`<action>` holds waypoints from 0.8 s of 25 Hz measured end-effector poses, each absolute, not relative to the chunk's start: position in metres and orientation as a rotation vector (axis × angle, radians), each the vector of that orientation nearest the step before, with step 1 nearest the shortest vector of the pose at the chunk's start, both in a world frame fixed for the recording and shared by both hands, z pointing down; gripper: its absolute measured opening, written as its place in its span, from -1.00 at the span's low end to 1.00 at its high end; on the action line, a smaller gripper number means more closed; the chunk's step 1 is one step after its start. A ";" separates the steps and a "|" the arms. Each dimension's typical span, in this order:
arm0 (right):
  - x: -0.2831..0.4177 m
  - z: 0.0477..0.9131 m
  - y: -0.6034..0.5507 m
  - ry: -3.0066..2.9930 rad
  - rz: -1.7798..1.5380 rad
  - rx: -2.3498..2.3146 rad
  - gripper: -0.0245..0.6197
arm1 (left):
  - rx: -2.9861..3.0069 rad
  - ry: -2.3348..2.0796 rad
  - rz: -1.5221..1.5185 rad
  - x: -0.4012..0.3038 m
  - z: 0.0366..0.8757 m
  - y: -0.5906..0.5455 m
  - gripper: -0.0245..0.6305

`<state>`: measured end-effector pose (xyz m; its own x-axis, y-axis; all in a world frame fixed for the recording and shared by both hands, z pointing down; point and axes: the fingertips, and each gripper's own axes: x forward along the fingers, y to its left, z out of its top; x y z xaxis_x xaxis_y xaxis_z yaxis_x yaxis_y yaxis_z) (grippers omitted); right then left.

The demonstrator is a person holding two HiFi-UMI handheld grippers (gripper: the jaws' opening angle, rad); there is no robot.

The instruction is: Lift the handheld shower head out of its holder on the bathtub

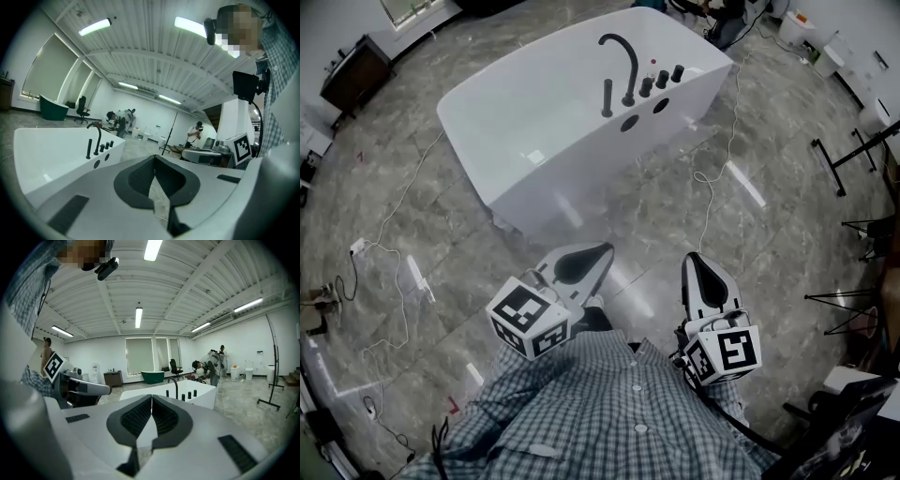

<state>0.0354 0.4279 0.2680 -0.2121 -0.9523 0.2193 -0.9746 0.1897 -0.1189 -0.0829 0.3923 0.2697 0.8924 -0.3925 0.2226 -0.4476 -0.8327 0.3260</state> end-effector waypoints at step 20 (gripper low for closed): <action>0.001 0.260 0.332 -2.307 0.286 1.929 -0.87 | 2.714 -0.564 0.158 -0.113 0.265 0.293 -0.89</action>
